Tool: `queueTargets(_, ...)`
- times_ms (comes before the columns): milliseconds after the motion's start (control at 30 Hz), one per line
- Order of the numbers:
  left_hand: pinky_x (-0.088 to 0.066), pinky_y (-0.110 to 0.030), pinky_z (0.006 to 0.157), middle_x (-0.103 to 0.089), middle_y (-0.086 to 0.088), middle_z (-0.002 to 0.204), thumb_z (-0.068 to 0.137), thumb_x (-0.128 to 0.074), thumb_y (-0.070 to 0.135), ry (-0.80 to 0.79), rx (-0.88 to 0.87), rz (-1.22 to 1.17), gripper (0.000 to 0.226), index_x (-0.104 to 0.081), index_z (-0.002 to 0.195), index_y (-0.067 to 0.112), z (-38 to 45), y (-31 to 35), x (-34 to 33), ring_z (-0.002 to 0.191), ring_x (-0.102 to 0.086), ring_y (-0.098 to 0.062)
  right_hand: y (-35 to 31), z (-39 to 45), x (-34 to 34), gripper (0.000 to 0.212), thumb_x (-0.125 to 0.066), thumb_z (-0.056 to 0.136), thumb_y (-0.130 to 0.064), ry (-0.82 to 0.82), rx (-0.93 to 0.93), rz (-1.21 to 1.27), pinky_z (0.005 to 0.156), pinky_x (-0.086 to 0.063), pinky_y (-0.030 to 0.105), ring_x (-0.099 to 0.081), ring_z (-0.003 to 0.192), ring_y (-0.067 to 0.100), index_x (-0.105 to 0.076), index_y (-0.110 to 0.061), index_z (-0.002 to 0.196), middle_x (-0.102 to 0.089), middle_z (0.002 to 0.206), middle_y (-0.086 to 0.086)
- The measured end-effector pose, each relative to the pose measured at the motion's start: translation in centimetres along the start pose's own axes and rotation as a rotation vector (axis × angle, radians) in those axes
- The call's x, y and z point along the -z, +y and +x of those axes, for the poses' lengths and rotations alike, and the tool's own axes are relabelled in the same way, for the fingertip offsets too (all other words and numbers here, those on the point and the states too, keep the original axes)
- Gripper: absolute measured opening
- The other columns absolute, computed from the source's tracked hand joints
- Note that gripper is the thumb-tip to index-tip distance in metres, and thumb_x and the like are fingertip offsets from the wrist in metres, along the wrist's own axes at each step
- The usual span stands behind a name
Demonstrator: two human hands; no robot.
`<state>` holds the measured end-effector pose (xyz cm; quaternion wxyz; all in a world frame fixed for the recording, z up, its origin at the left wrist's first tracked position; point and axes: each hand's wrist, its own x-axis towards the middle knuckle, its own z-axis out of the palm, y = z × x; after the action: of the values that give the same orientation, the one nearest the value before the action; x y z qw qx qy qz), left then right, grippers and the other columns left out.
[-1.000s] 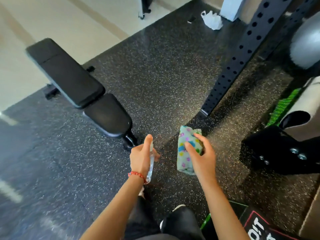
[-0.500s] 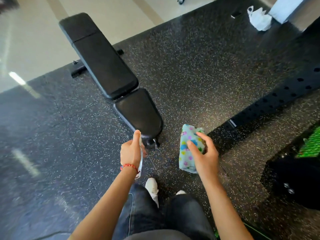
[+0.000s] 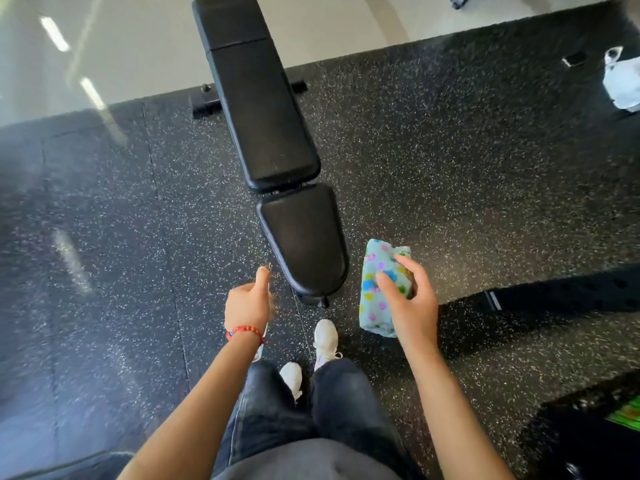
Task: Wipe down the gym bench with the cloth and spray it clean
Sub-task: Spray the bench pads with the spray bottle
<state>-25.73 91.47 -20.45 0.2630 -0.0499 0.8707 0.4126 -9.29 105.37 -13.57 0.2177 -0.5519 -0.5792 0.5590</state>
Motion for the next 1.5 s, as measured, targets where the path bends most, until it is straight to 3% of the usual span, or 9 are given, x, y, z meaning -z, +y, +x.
queueTargets(233, -0.046, -0.034, 0.06, -0.053, -0.006, 0.046, 0.066, -0.038, 0.054, 0.047, 0.095, 0.021, 0.05, -0.05, 0.044, 0.011, 1.1, 1.3, -1.9, 0.049, -0.048, -0.024, -2.2, 5.8, 0.0, 0.033, -0.069, 0.08, -0.02, -0.03, 0.028, -0.047, 0.089, -0.051, 0.046, -0.058, 0.104, 0.014, -0.06, -0.03, 0.109, -0.061, 0.113, -0.006)
queueTargets(367, -0.049, -0.037, 0.068, -0.06, -0.013, 0.055, 0.069, -0.034, 0.062, 0.108, 0.11, 0.04, 0.062, -0.055, 0.052, 0.007, 1.5, 1.6, -2.3, 0.054, -0.053, -0.025, -2.5, 7.2, -0.3, 0.032, -0.07, 0.079, -0.021, -0.055, 0.056, -0.093, 0.088, -0.051, 0.041, -0.057, 0.103, 0.012, -0.059, -0.035, 0.105, -0.059, 0.108, -0.014)
queueTargets(467, -0.045, -0.033, 0.064, -0.062, -0.018, 0.06, 0.075, -0.035, 0.072, 0.165, 0.117, 0.055, 0.073, -0.057, 0.058, 0.004, 2.0, 1.8, -2.1, 0.056, -0.054, -0.025, -2.4, 7.7, -0.7, 0.031, -0.07, 0.079, -0.022, -0.063, 0.056, -0.095, 0.085, -0.051, 0.033, -0.057, 0.104, 0.01, -0.059, -0.035, 0.105, -0.054, 0.103, -0.026)
queueTargets(633, -0.047, -0.034, 0.065, -0.065, -0.019, 0.062, 0.078, -0.036, 0.064, 0.175, 0.108, 0.062, 0.067, -0.058, 0.055, 0.005, 3.4, 2.0, -1.1, 0.056, -0.056, -0.024, -2.1, 8.7, -1.8, 0.032, -0.07, 0.079, -0.02, -0.066, 0.048, -0.086, 0.073, -0.048, 0.015, -0.056, 0.092, -0.004, -0.06, -0.033, 0.106, -0.055, 0.097, -0.029)
queueTargets(733, -0.048, -0.037, 0.069, -0.066, -0.023, 0.069, 0.074, -0.033, 0.064, 0.144, 0.09, 0.087, 0.071, -0.061, 0.06, 0.001, 4.7, 2.3, -0.4, 0.059, -0.055, -0.025, -1.7, 9.1, -3.0, 0.031, -0.069, 0.079, -0.017, -0.069, 0.037, -0.082, 0.076, -0.048, 0.021, -0.055, 0.09, -0.008, -0.06, -0.031, 0.106, -0.055, 0.099, -0.026)
queueTargets(933, -0.039, -0.029, 0.057, -0.058, -0.005, 0.051, 0.079, -0.038, 0.06, 0.028, 0.02, 0.138, 0.06, -0.048, 0.045, 0.012, 8.3, 3.7, 0.5, 0.053, -0.051, -0.024, -0.9, 9.0, -5.9, 0.03, -0.07, 0.079, -0.019, 0.015, 0.02, -0.108, 0.068, -0.042, 0.002, -0.054, 0.089, -0.003, -0.06, -0.034, 0.103, -0.058, 0.102, -0.017)
queueTargets(1133, -0.035, -0.029, 0.054, -0.047, 0.002, 0.042, 0.073, -0.038, 0.058, -0.119, -0.036, 0.277, 0.052, -0.042, 0.043, 0.016, 13.8, 5.2, 1.6, 0.046, -0.043, -0.021, -0.4, 7.8, -10.5, 0.031, -0.07, 0.08, -0.017, 0.12, -0.073, -0.068, 0.082, -0.048, 0.029, -0.056, 0.101, 0.011, -0.059, -0.031, 0.106, -0.058, 0.111, -0.008)
queueTargets(1333, -0.043, -0.028, 0.059, -0.059, -0.011, 0.053, 0.071, -0.034, 0.065, -0.229, -0.124, 0.418, 0.062, -0.053, 0.049, 0.011, 19.7, 6.9, 3.2, 0.055, -0.056, -0.027, -1.0, 6.5, -16.1, 0.031, -0.069, 0.08, -0.015, 0.333, -0.139, 0.025, 0.072, -0.042, 0.003, -0.055, 0.094, 0.002, -0.059, -0.03, 0.105, -0.058, 0.109, -0.009)
queueTargets(1500, -0.034, -0.03, 0.052, -0.051, -0.006, 0.049, 0.084, -0.039, 0.066, -0.247, -0.182, 0.432, 0.067, -0.042, 0.044, 0.012, 22.8, 8.3, 3.7, 0.049, -0.047, -0.022, -1.2, 5.4, -18.7, 0.03, -0.069, 0.081, -0.017, 0.423, -0.188, 0.084, 0.084, -0.045, 0.024, -0.055, 0.102, 0.008, -0.059, -0.03, 0.106, -0.058, 0.112, -0.008)
